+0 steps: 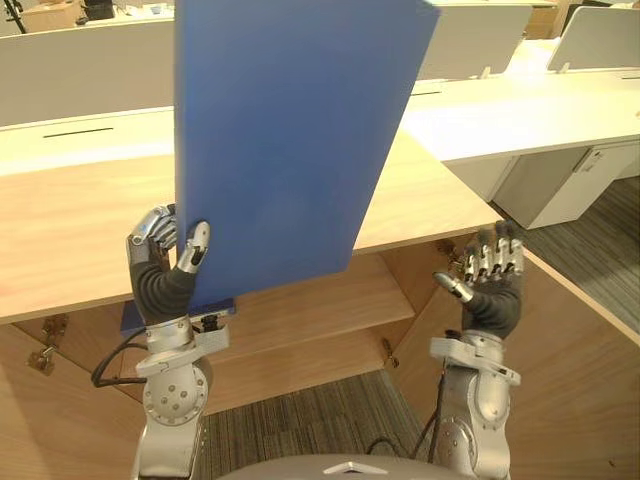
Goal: Walk over to the cabinet, pick up the folder, carry it to the office cabinet, place the folder inside the office cabinet, then close the office cabinet door
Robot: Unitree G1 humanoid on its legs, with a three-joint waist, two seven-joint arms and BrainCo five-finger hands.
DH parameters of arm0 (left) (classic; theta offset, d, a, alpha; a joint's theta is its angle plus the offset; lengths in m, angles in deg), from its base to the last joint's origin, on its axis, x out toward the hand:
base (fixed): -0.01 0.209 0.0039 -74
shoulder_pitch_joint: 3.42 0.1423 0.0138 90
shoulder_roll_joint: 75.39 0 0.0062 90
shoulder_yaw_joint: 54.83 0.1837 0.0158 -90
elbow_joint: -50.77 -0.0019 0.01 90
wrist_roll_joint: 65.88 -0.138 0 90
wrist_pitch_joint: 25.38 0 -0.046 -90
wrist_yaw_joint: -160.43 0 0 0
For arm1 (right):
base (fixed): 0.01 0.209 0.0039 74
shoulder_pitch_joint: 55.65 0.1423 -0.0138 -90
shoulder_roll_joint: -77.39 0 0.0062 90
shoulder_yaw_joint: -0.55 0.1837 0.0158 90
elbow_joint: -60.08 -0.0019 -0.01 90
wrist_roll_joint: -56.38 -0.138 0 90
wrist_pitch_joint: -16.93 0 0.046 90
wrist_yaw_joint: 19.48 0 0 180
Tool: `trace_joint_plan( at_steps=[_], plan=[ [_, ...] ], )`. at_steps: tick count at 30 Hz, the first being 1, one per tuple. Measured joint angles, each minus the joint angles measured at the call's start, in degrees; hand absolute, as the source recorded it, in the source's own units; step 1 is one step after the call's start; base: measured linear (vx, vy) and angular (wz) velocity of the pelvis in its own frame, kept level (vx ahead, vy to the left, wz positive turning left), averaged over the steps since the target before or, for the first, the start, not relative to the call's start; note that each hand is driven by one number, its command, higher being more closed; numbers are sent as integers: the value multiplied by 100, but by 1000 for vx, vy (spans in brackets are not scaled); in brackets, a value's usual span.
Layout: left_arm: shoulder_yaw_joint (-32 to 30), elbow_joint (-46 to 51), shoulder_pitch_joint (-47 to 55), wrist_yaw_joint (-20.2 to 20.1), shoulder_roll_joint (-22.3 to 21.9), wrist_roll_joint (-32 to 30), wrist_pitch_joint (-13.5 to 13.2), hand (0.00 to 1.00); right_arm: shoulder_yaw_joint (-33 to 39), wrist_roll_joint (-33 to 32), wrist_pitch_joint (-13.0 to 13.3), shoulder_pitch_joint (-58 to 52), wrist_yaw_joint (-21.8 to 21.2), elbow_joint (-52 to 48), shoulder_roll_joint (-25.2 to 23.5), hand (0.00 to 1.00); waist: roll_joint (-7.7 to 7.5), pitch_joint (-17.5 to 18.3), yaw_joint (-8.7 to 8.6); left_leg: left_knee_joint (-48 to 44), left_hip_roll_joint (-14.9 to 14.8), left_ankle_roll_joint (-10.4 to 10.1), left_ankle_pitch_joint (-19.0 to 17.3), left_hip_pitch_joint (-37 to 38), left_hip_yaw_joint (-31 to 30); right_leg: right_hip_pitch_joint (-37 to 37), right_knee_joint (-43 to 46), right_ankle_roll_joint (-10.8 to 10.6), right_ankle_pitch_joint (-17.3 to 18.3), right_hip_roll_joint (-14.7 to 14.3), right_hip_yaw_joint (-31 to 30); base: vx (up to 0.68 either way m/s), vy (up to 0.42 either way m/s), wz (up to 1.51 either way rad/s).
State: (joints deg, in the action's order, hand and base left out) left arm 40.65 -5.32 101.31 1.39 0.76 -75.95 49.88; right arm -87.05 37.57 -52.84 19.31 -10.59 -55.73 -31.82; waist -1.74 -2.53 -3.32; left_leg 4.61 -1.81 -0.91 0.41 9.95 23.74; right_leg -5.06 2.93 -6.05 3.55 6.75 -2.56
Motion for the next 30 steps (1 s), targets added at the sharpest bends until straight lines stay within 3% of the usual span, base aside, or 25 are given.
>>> trace_joint_plan(
  at_steps=[10, 18, 24, 30],
  plan=[
    [-31, -131, -114, -140, -1, 177, -6, 100, 99, -390, 92, 690, -173, -86, 228, 0, 0, -2, 17, 0, 39, 14, 5, -113, -27, 72, -38, -51, -43, 43, 18, -1, -1, 0],
    [234, -154, -257, -447, 17, 309, -14, 100, -132, -965, 71, 1046, -728, 127, 642, 0, -8, -5, 52, 2, 113, 90, 28, -197, -157, 71, -43, -77, -67, 122, 130, -8, -1, 7],
    [488, -396, -405, -662, 30, 330, -35, 100, -528, -1117, -179, 1222, -988, 720, 770, 0, -8, -5, 144, 36, 121, 129, 67, -217, -220, 69, -22, -77, -66, 134, 191, -36, -10, 6],
    [724, -395, -457, -759, 90, 327, -50, 100, -746, -1125, -198, 1378, -1160, 976, 837, 0, -22, 3, 154, 35, 147, 163, 132, -303, -334, 90, -24, -80, -68, 162, 310, -21, -5, 11]
  ],
)
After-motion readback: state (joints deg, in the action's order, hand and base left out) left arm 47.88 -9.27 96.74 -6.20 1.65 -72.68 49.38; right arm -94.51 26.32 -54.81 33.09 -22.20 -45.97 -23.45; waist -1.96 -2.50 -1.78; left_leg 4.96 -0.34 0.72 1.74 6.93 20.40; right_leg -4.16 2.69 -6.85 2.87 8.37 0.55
